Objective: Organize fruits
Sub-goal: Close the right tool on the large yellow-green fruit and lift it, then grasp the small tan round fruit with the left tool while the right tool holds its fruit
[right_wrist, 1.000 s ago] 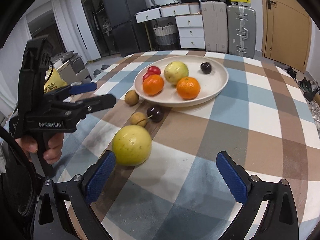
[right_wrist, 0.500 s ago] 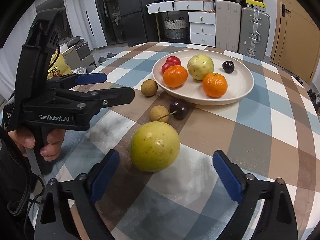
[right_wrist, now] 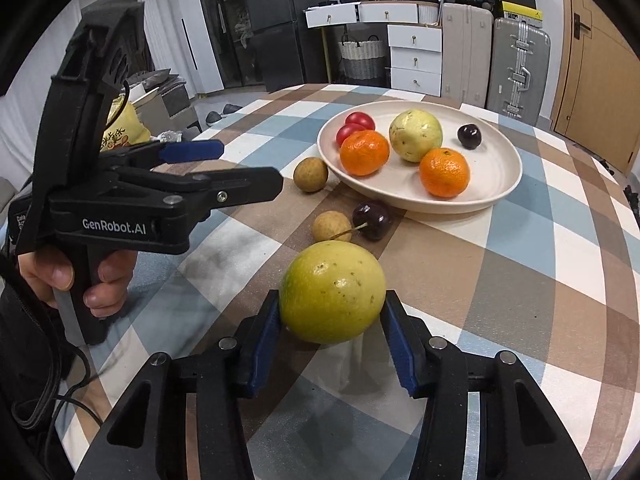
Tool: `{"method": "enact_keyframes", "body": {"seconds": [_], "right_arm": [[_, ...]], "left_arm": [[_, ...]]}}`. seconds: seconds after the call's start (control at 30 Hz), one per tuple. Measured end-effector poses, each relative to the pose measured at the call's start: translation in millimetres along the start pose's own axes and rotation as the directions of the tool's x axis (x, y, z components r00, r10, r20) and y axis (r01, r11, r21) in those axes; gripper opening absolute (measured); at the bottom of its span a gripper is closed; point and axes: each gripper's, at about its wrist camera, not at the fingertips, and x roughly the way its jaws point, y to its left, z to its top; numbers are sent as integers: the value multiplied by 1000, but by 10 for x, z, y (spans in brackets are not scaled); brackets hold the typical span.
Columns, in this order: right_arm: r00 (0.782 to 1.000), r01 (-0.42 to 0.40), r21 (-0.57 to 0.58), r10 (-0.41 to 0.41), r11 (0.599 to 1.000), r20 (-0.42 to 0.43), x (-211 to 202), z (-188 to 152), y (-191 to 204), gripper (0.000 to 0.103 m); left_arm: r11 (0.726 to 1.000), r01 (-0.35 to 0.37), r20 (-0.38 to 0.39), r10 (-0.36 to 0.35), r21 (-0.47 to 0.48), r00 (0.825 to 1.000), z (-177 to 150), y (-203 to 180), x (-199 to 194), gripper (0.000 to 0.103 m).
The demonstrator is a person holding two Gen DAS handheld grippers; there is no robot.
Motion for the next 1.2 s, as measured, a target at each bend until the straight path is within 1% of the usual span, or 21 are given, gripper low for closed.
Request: {"method": "enact_keyframes", "body": {"seconds": [0.2,0.27,0.37,0.43,0.53,0.57,0.67,0.73,0.83,0.9,0.97,1.03,1.1,1.13,1.2], "right_arm": [[995,46,46,-50,998,82,-221,128,-283,50],[992,72,58,-77,996,100,-253,182,-373,50],[988,79,73,-87,994,125,-255,258,-510,50],[987,80,83,-91,993,135,-246,273,-574,50],[986,69,96,-82,993,146,-241,241,-623,50],[987,66,96,-79,993,143,-231,230,-634,50],[988,72,102,-85,992,131,-213,196,-633,50],[988,70,107,-83,992,127,-219,194,-638,50],[988,64,120,-80,991,131,-236,195,-663,50],[988,65,134,-83,989,130,-244,190,-683,50],[989,63,141,-81,988,127,-245,182,-692,50],[988,61,142,-79,988,129,-250,182,-697,50],[988,58,140,-77,988,130,-252,184,-687,50],[989,56,139,-74,989,130,-251,183,-682,50],[989,55,137,-72,989,126,-245,179,-669,50]], "left_arm": [[1000,13,-17,-13,19,1000,-19,-63,23,103],[999,12,-21,-11,32,1000,-30,-95,40,103],[999,29,-34,-28,39,999,-47,-129,76,103],[999,33,-38,-31,35,999,-53,-139,98,103],[999,6,-53,-4,39,999,-45,-135,166,103],[999,5,-70,-3,35,998,-40,-132,206,102],[999,38,-98,-36,16,994,-27,-134,284,101],[998,50,-109,-47,24,993,-31,-160,314,100],[997,58,-132,-50,53,990,-32,-250,379,94],[995,71,-151,-60,68,987,-30,-311,428,86],[993,85,-164,-71,77,984,-23,-370,472,81],[992,90,-163,-74,92,984,-17,-418,491,75],[989,95,-162,-77,109,984,-14,-468,502,67],[988,103,-162,-84,114,983,-15,-483,502,65],[986,115,-159,-95,120,983,-17,-497,493,53]]}}
